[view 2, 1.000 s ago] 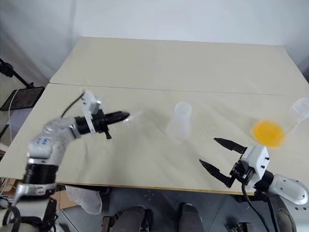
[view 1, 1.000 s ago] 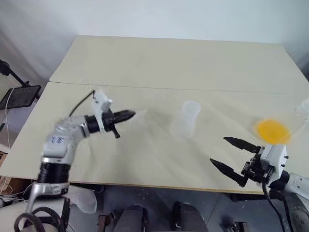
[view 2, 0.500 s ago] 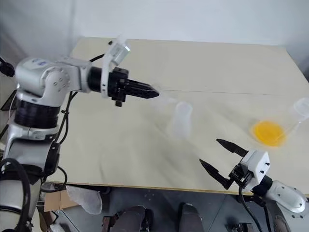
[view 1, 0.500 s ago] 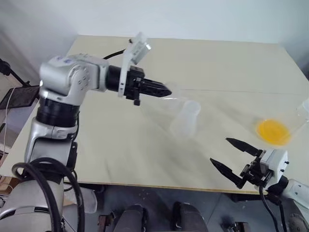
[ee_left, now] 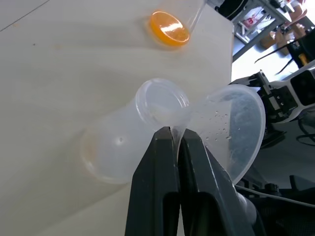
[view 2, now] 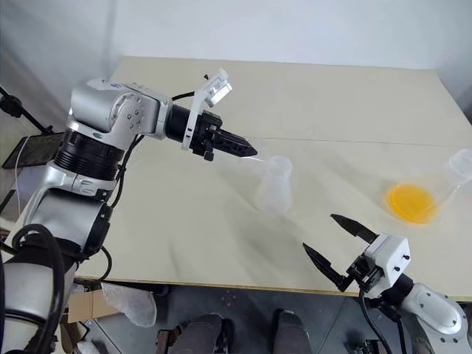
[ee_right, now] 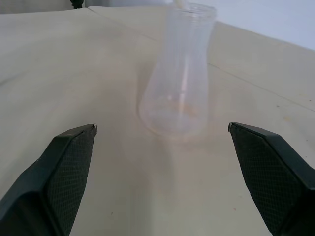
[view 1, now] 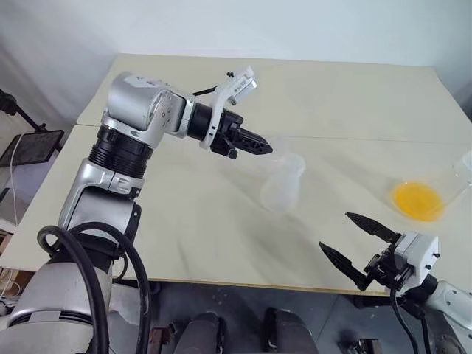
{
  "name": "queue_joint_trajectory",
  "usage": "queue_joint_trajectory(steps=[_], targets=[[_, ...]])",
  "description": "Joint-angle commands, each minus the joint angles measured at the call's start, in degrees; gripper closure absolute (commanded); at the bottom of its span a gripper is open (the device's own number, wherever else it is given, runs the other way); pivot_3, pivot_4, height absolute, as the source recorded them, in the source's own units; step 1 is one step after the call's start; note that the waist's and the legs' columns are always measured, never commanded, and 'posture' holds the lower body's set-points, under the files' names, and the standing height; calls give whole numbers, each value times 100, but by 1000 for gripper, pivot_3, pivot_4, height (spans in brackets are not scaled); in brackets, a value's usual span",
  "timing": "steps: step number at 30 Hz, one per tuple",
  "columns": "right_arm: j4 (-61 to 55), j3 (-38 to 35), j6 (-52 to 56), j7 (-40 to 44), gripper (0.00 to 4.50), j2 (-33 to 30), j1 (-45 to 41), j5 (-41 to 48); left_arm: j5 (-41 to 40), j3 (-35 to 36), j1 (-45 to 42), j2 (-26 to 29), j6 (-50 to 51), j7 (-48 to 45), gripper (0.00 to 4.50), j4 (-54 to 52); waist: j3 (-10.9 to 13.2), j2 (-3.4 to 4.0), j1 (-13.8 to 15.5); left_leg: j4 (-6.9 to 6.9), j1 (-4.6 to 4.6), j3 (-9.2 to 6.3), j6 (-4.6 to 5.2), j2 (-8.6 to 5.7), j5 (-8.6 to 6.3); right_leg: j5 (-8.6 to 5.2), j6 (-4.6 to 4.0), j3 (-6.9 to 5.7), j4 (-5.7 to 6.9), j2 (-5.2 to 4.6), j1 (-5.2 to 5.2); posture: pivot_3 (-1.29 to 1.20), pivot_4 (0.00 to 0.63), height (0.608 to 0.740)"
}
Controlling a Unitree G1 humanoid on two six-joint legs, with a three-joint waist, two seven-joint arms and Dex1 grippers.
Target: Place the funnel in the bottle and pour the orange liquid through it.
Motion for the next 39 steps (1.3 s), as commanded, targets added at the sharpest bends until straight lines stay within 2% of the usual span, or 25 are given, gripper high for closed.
queue_joint_trajectory(steps=[1, 8, 9, 12, 18, 22, 23, 26, 28, 29, 34, 39], targets=[[-193, 12, -140, -67, 0, 56, 13, -18, 143, -34, -236, -165, -174, -98, 4446, 177, 0, 0, -5, 0, 0, 0, 0, 0, 0, 0, 0, 0, 0, 1, 0, 0, 150, 740], [-171, 74, -152, -105, 0, 89, -40, -66, 478, -66, -459, -542, -538, -109, 4446, 807, 0, 0, -7, 0, -1, 3, 1, 1, 0, 0, 0, 0, 0, 2, -2, 0, 150, 740], [-168, 84, -157, -111, 0, 95, -46, -75, 538, -37, -486, -606, -642, -67, 4246, 918, 0, 0, -6, 0, -1, 2, 1, 1, 1, 0, 0, 0, 0, 1, -1, 0, 150, 740], [-179, 102, -182, -133, 0, 124, -33, -97, 670, 17, -499, -704, -961, -85, 3550, 1054, 1, 0, -10, 0, -2, 3, 2, -1, 1, 0, 0, -1, -1, 1, -2, 0, 150, 740], [-193, 117, -259, -181, 0, 172, 47, -140, 611, 280, -300, -670, -1289, -367, 1625, 990, 0, 0, -16, -1, -3, 4, 2, 1, 1, 0, 0, -1, 2, 1, -5, 0, 150, 740], [-181, 71, -322, -209, 0, 203, 115, -163, 526, 743, 365, -405, -2070, -573, 333, 762, -2, 3, -30, 0, 1, 4, 2, 2, 1, 0, 0, 0, 4, 1, -4, 0, 150, 740], [-160, 11, -393, -255, 0, 221, 100, -200, 399, 943, 710, -283, -2670, -978, 11, 531, -3, 5, -45, -1, 2, 4, 1, 3, 1, 0, 0, 0, 9, 1, -6, 0, 150, 740], [-98, -193, -661, -402, 0, 281, 108, -327, 356, 1289, 1430, 7, -4058, -1634, 11, 221, -2, 6, -49, -4, 2, 6, -1, 8, 2, -2, -4, 0, 11, 3, -12, 0, 150, 740], [-98, -489, -807, -611, 0, 429, 208, -275, 382, 1630, 1849, 153, -5004, -1738, 11, 284, -2, 6, -35, 0, -2, 6, -1, 6, 2, -2, -4, -2, 8, 2, -11, 0, 150, 740], [-142, -670, -782, -755, 0, 561, 318, -88, 254, 1847, 2107, 199, -5702, -2184, 11, 322, -3, 6, -19, 2, -1, 6, -1, 6, 2, -2, -4, -1, 7, 1, -9, 0, 150, 740], [-267, -1324, -1245, -1112, 0, 1261, 1048, 65, 368, 2160, 3140, 283, -6216, -1755, 11, 8, -4, 7, 43, 1, 1, -9, 0, -4, 2, -1, -3, -7, 7, -7, 2, 0, 150, 740], [47, -2019, -2194, -1391, 0, 2122, 1706, 43, 209, 2278, 4088, 272, -6043, -1351, 11, -737, -4, 7, 13, -2, 5, -7, 3, -5, 2, 0, 0, 5, 10, -8, 2, 0, 150, 740]])
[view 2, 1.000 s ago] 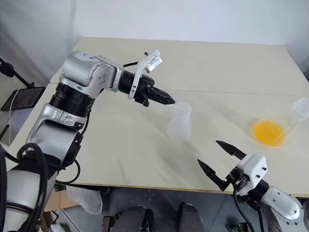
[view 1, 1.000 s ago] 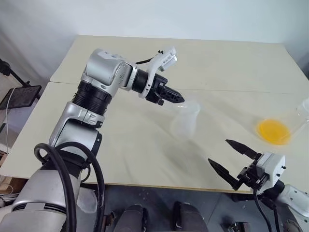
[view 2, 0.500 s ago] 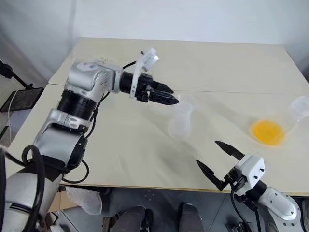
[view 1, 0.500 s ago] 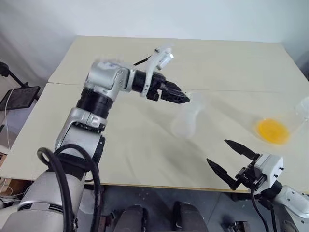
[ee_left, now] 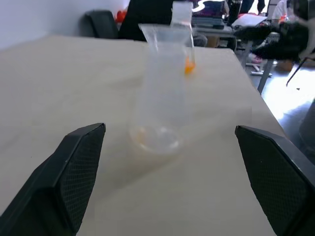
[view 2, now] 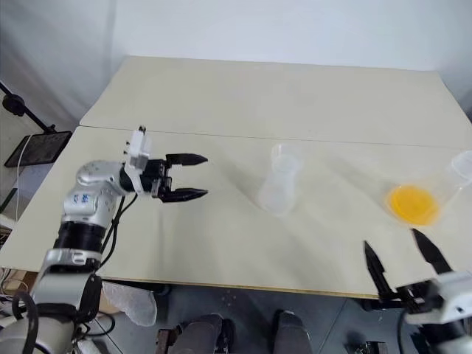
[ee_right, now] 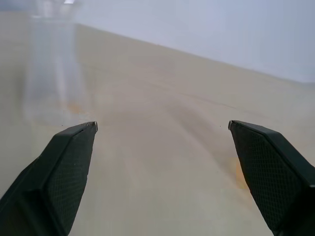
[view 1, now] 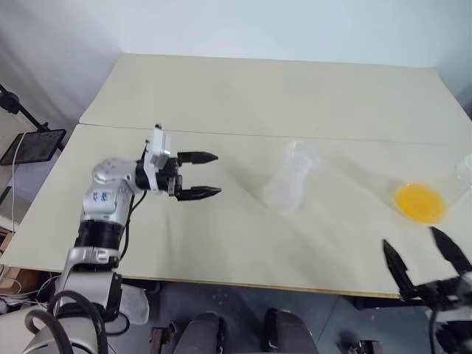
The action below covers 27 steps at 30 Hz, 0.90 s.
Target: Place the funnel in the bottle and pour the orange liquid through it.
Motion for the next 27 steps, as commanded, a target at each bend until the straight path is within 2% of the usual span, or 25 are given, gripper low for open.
queue_joint_trajectory(steps=[1, 5, 11, 14, 21, 27], targets=[[153, -525, -720, -190, 0, 388, 348, 55, -240, 184, 260, 19, 133, 199, 11, -580, 0, 0, -24, 0, 0, 0, 0, 1, 0, 0, 0, 4, 1, 1, 0, 0, 150, 740], [826, -843, -1228, 10, 0, 632, 765, 225, -393, 135, 439, -16, 425, 262, 11, -953, -1, 1, -47, -5, 5, 1, 0, 3, 0, -1, -2, 18, 2, 1, -1, 0, 150, 740], [1151, -739, -1275, 197, 0, 415, 801, 503, -330, 85, 293, -61, 329, 228, 11, -877, -6, 10, -89, -13, 15, 4, -2, 8, -1, -4, -8, 43, 1, 0, 0, 0, 150, 740], [1000, -634, -845, -112, 0, 118, 370, 628, -285, 79, 298, -73, 214, 250, 11, -904, -7, 10, -140, -13, 16, 5, -4, 10, -2, -5, -10, 48, 1, -1, -1, 0, 150, 740], [549, -636, 1423, -1744, 0, -1277, -1261, 727, -379, 122, 498, -88, 268, 478, 11, -1258, -13, 23, -172, -10, 16, 4, -5, 11, -2, -9, -17, 46, 21, -8, -9, 0, 150, 740], [1019, -671, 2530, -2386, 0, -1992, -2698, 932, -421, 69, 737, -113, 363, 629, 11, -1640, -13, 23, -67, -2, 9, 4, -1, 7, 0, -9, -17, 36, 23, -6, -7, 0, 150, 740]])
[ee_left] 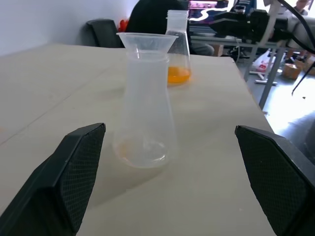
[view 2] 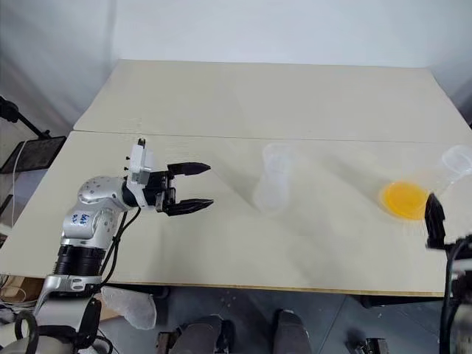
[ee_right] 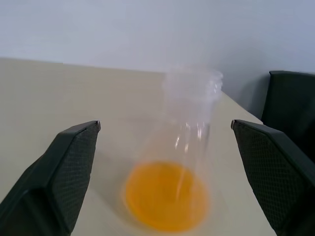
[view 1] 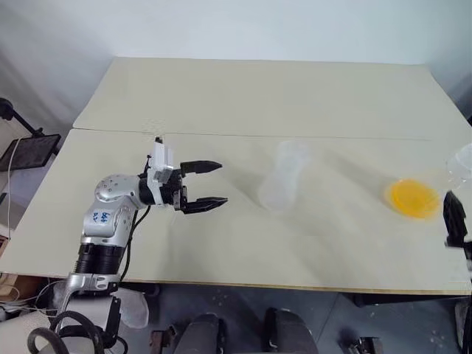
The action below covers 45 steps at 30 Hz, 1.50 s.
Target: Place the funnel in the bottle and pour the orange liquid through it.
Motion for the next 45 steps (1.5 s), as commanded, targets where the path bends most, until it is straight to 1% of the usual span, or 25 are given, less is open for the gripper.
queue_joint_trajectory(steps=[1, 5, 8, 17, 21, 32, 45], targets=[[298, -174, 466, -340, 0, -298, -537, 66, -154, 31, 75, 7, 42, 98, 11, -413, 0, 0, 34, 3, -1, 1, 1, 0, 0, 0, 0, -1, 1, 0, 0, 0, 150, 740], [571, -100, 768, -465, 0, -483, -1048, -135, -184, 37, 140, 11, 84, 197, 11, -567, 0, 0, 50, 3, -8, -3, 4, -5, 2, 0, 0, -8, -1, -5, 0, 0, 150, 740], [631, -87, 933, -560, 0, -517, -1265, -248, -215, 65, 186, 18, 113, 278, 11, -680, 0, 0, 36, 2, -8, -1, 5, -5, 2, 1, 1, -17, 0, -3, -1, 0, 150, 740], [861, -138, 1182, -814, 0, -418, -1644, -528, -270, 90, 260, 17, 152, 440, 11, -841, 0, 0, 33, 2, -7, 3, 5, -3, 3, 1, 2, -28, 0, 0, -1, 0, 150, 740], [1012, -184, 1209, -843, 0, -367, -1769, -487, -279, 75, 265, 10, 141, 476, 11, -864, 0, 0, 32, 2, -8, 3, 5, -3, 3, 1, 2, -29, 0, 0, -1, 0, 150, 740], [1853, -60, 1118, -659, 0, -297, -2364, -498, -291, 38, 284, -44, 118, 604, 11, -978, 0, 1, 26, 1, -8, 3, 5, -2, 3, 1, 2, -30, -2, 2, -2, 0, 150, 740], [2414, 96, 839, -330, 0, -355, -2756, -722, -298, 60, 328, -36, 112, 703, 11, -1062, 0, 1, 23, 1, -9, 3, 5, -2, 3, 1, 2, -30, -4, 2, -1, 0, 150, 740]])
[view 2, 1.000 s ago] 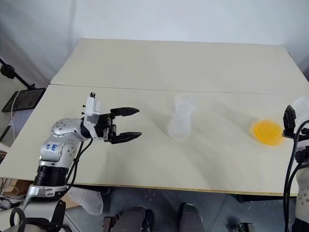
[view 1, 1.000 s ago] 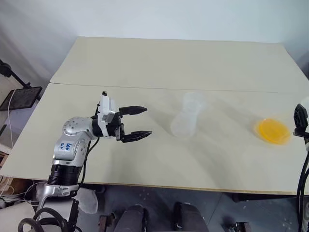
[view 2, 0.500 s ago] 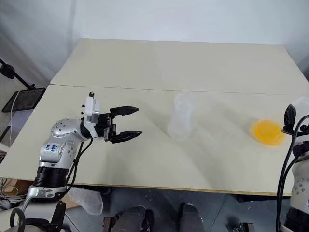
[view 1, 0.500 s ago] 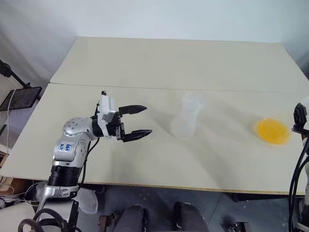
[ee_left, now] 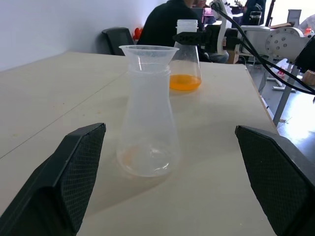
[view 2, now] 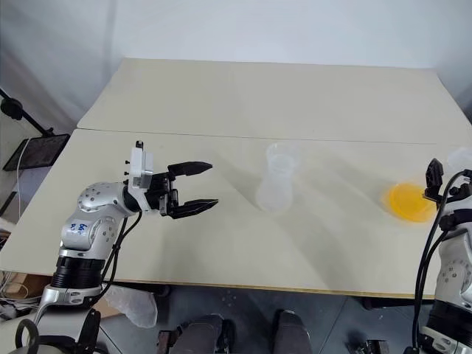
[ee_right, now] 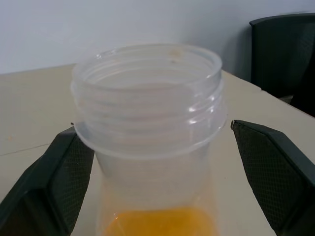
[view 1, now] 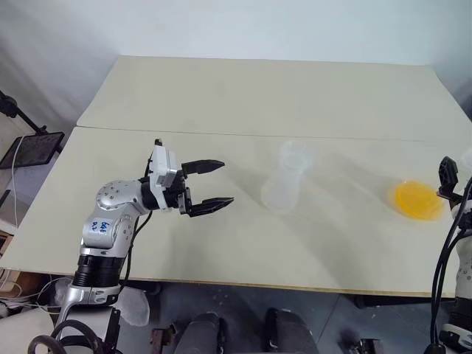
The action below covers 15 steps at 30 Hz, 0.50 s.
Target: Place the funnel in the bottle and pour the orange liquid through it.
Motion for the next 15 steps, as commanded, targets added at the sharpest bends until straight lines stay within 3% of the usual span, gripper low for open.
queue_joint_trajectory(steps=[1, 4, 7, 11, 15], targets=[[31, -28, -220, 115, 0, -101, -149, -59, -135, 62, -3, 6, -59, 25, 11, -226, 0, 0, -7, 0, 0, 1, 0, 0, 0, 0, 0, -1, -1, 0, 0, 0, 150, 740], [121, -10, -289, 174, 0, -103, -213, -85, -140, 69, 8, 10, -56, 38, 11, -242, 0, 0, -7, -1, 0, 0, 0, 1, 0, 0, 0, -1, -1, 1, 0, 0, 150, 740], [198, 78, -480, 298, 585, -93, -258, -165, -144, 76, 33, 21, -49, 48, 0, -276, 0, 0, -8, 0, 0, 1, 0, 1, 0, 0, 0, -1, -2, 1, 0, 0, 150, 740], [295, 141, -635, 348, 1821, -40, -302, -227, -150, 84, 65, 39, -31, 68, 0, -311, 0, 0, -10, -1, 0, 1, 0, 1, 0, 0, 0, 0, -3, 1, 0, 0, 150, 740], [363, 176, -694, 374, 1942, -21, -304, -271, -169, 99, 110, 66, -3, 91, 0, -364, 0, 0, -21, -1, 0, 1, 0, 2, 0, 0, 0, 0, -4, 1, 0, 0, 150, 740]])
